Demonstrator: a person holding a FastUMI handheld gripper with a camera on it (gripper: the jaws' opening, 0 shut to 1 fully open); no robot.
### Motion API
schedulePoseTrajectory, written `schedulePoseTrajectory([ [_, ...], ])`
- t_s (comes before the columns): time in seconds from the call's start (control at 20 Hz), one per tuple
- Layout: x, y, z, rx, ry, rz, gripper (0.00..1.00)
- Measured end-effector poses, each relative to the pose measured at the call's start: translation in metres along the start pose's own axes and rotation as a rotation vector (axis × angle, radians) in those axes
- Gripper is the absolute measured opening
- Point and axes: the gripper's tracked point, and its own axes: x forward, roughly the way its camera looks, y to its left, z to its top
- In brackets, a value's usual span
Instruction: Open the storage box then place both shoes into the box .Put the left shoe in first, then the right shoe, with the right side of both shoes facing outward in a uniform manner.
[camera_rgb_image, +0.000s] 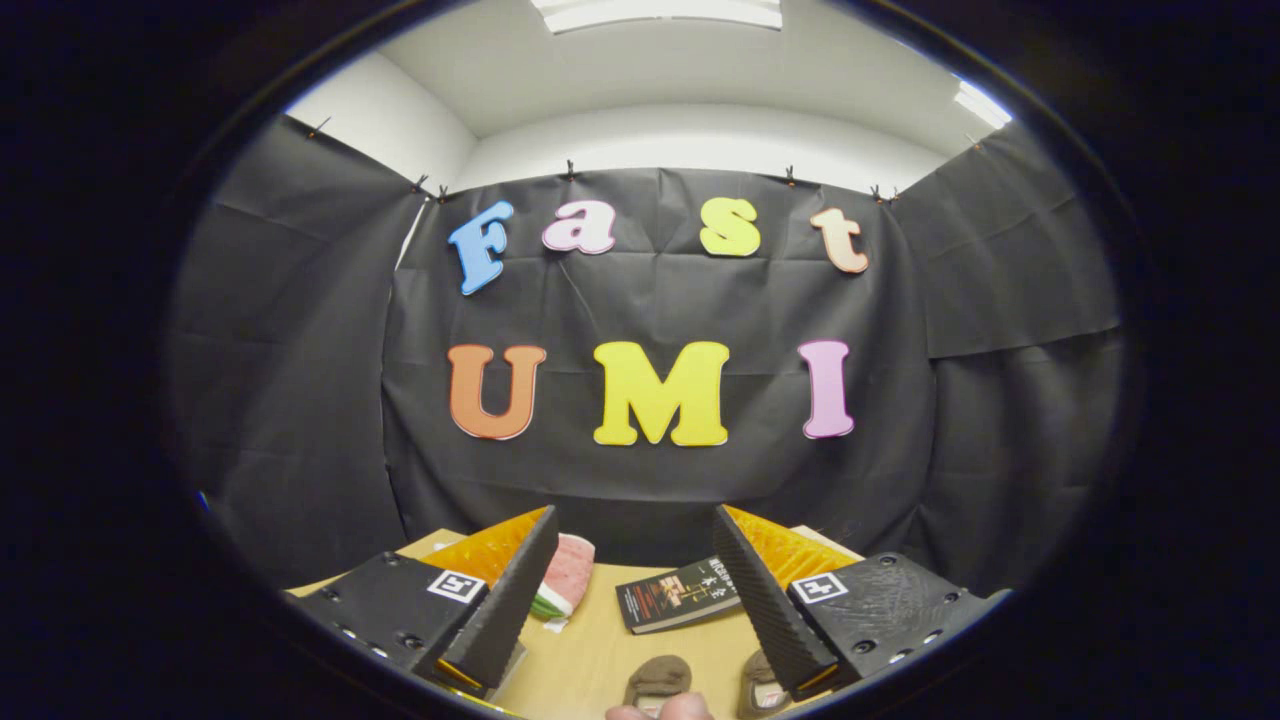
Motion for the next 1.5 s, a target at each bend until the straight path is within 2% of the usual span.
schedulePoseTrajectory([
  [0.25,0.003,0.005,-0.015,0.025,0.037,0.018,0.95],
  [0.5,-0.002,0.036,-0.046,0.073,0.094,0.098,0.95],
  [0.85,-0.011,0.096,-0.146,0.197,0.348,0.225,0.95],
  [1.15,-0.012,0.135,-0.233,0.266,0.530,0.282,0.95],
  [1.5,-0.014,0.164,-0.292,0.483,0.687,0.334,0.95],
])
